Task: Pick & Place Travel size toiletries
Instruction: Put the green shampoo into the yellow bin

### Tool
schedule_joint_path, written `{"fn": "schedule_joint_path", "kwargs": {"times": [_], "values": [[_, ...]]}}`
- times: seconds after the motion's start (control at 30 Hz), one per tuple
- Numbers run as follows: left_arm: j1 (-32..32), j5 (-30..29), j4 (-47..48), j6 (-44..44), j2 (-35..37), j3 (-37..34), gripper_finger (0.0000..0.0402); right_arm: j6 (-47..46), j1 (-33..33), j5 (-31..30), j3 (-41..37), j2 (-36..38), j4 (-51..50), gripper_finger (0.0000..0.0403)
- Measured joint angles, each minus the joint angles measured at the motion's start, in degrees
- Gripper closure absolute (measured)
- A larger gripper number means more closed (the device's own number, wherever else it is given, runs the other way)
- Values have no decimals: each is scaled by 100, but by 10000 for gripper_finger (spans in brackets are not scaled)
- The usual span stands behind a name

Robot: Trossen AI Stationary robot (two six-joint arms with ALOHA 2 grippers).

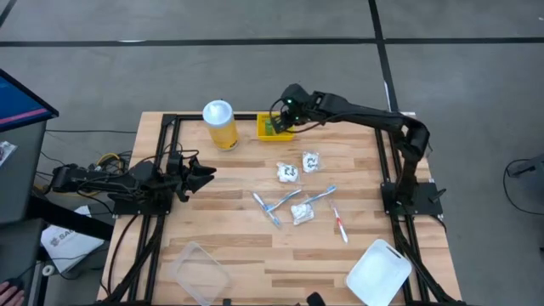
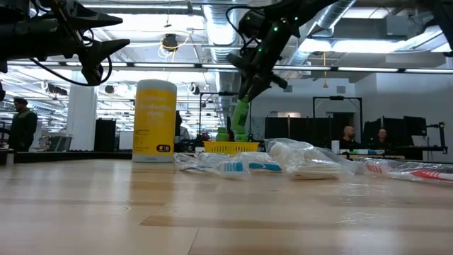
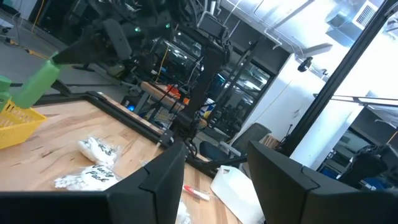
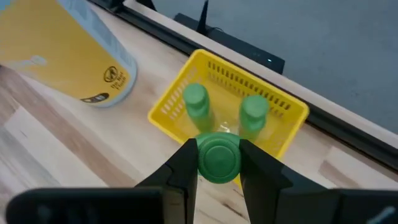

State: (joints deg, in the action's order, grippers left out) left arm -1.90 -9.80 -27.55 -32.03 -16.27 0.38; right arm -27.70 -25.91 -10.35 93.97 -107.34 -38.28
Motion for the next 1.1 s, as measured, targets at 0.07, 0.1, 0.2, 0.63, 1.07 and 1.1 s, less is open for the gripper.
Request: {"fn": "schedule_joint_path", "kwargs": {"times": [0.07,0.1,0.2,0.63,1.07,1.1], "values": [[-1,2,0,2,-2,0,230,2,2,0,3,-80,92,319],[0,2,0,0,0,0,230,2,2,0,2,-114,120,319],[1,4,0,2,-2,0,230,3,-2,-17,2,-193,157,319],[0,2,0,1,0,0,230,-189,-87,-143,14,-241,187,319],[-1,0,0,0,-2,0,230,-235,-81,-170,4,-544,442,319],[1,0,0,2,-2,0,230,-254,-99,-170,4,-546,453,319]]}}
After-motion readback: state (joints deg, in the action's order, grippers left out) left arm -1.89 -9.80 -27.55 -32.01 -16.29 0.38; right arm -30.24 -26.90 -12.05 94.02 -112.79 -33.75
